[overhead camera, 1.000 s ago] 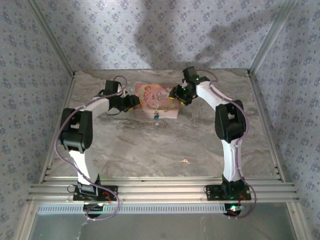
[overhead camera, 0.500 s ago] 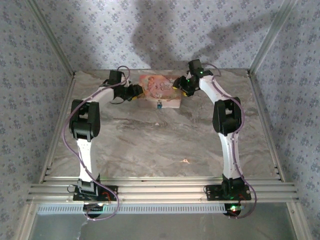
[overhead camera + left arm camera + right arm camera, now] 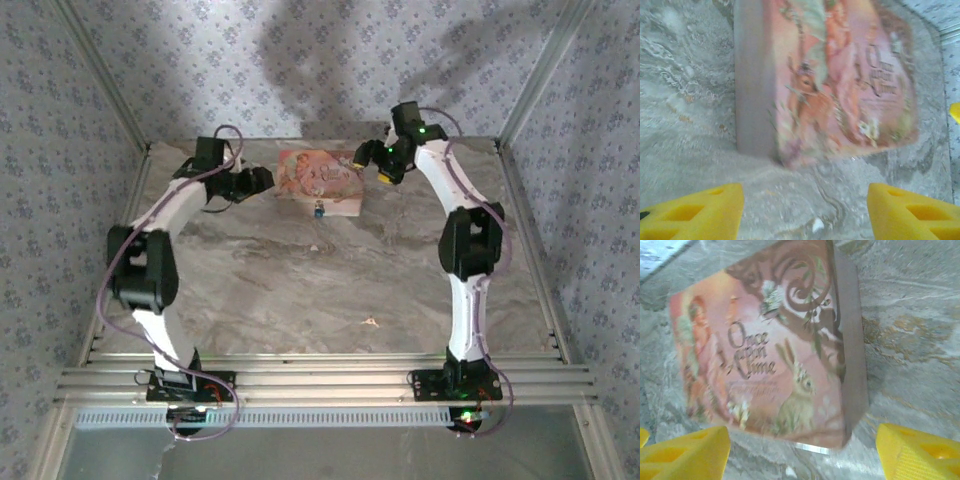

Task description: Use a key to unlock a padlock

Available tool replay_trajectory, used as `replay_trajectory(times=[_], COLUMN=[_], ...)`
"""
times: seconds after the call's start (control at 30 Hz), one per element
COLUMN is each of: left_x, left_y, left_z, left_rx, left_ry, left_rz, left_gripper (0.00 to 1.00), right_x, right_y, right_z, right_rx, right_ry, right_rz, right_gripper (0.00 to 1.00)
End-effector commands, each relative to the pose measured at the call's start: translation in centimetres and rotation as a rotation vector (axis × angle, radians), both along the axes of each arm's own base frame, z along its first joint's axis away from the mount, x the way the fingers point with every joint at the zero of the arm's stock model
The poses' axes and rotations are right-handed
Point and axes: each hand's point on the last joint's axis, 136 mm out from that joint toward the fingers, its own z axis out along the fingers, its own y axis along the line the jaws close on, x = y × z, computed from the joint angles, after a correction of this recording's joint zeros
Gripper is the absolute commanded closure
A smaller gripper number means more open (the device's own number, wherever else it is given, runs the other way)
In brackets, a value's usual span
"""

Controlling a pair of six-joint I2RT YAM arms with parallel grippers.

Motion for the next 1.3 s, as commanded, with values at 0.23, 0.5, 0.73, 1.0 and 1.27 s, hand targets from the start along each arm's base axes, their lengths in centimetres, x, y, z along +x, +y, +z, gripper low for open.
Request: replay_trajectory(times=[0.23,0.5,0.73,1.0,1.27], left_x=[-13.7,-20.8,-21.6,-20.8,-20.5], left_y=[-4.5,-9.2,-8.5,-8.3,-9.1], left_z=[-1.3,-4.3,-5.1,-5.2,-6.1], left_rx=[0.215,0.313,0.328,0.406,0.354], left_ry=[0.006,0.033,0.019,0.030,0.053], left_rz=[-0.127,-0.252,-0.275,-0.340,-0.324], left_gripper=[0.34,0.35,0.35,0.35,0.34], right_x=[-12.2,-22.9,-30.6,-32.4,-33.2], right_y=[-2.0,-0.7,-1.1,0.0,1.2], right_z=[-0.5,-5.6,-9.5,-12.4,-15.2], right_rx=[-0.201,-0.325,-0.380,-0.406,-0.414], right_ry=[0.034,0.185,0.262,0.289,0.376], right_rz=[0.094,0.155,0.102,0.098,0.173], right_gripper=[0.22,0.25,0.46,0.57,0.64])
